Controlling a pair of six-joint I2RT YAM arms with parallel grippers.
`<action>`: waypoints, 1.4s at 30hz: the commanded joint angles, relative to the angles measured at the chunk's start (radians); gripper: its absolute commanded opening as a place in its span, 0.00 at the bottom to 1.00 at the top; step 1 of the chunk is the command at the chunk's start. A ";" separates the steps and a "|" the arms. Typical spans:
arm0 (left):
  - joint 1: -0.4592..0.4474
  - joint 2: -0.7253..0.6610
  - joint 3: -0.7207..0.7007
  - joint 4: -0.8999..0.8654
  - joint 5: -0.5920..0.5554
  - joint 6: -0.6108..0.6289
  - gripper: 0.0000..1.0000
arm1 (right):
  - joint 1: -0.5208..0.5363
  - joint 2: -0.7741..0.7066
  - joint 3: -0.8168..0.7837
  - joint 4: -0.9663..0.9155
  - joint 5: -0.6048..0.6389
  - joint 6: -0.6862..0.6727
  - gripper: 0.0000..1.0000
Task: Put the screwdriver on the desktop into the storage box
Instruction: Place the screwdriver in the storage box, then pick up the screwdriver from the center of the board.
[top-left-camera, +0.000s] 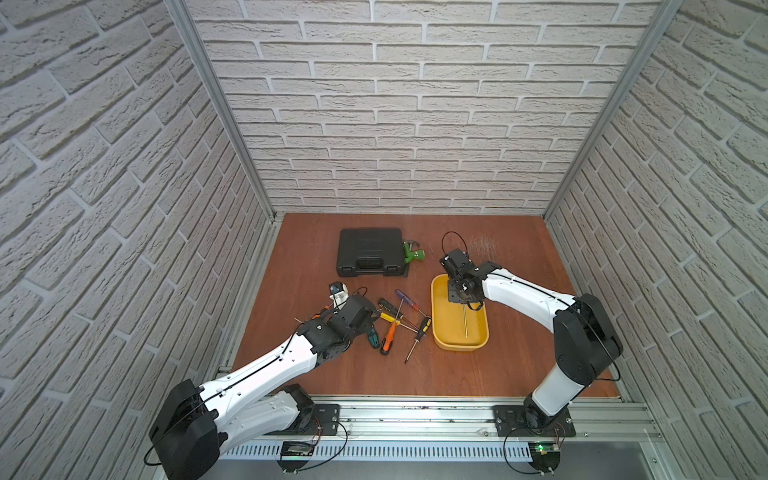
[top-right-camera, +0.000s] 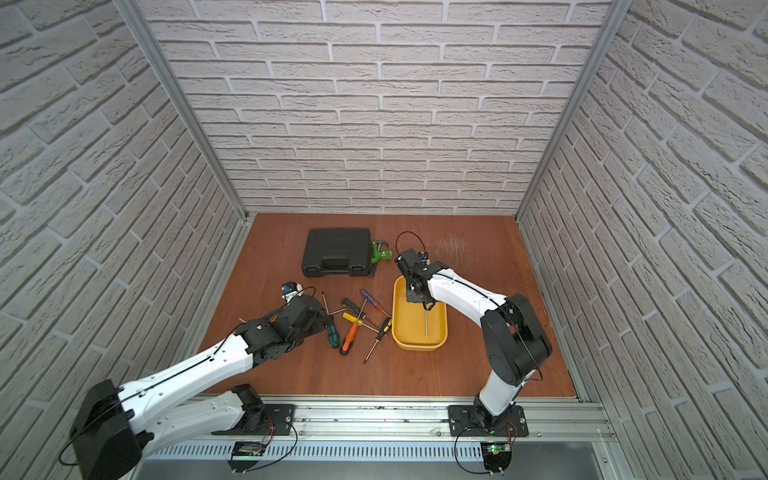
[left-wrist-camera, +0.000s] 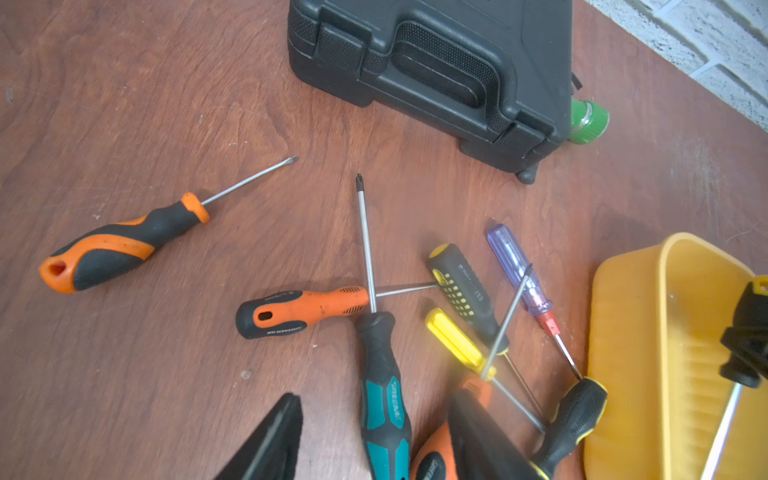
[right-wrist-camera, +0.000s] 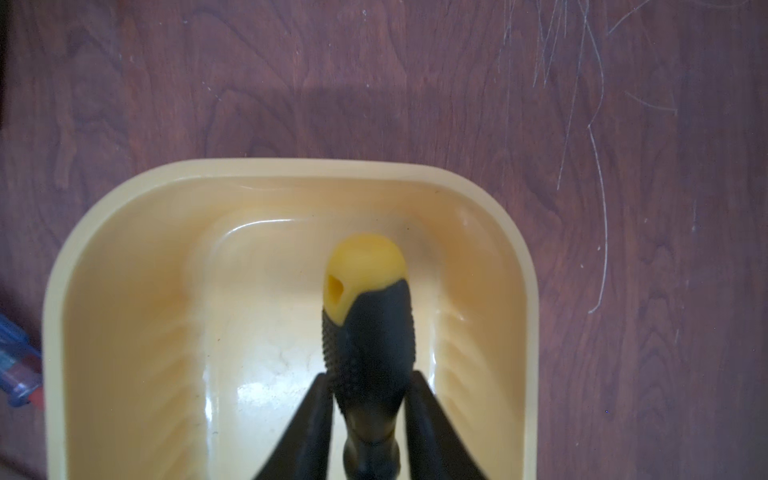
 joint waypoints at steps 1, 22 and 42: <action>-0.005 -0.002 -0.008 0.008 -0.015 0.021 0.63 | -0.004 -0.051 0.010 0.031 -0.011 0.008 0.48; -0.010 0.095 0.029 0.194 0.216 0.151 0.58 | 0.034 -0.604 -0.264 0.138 -0.125 0.093 0.49; -0.139 0.481 0.282 -0.057 0.222 0.248 0.52 | 0.033 -0.636 -0.281 0.109 -0.096 0.085 0.49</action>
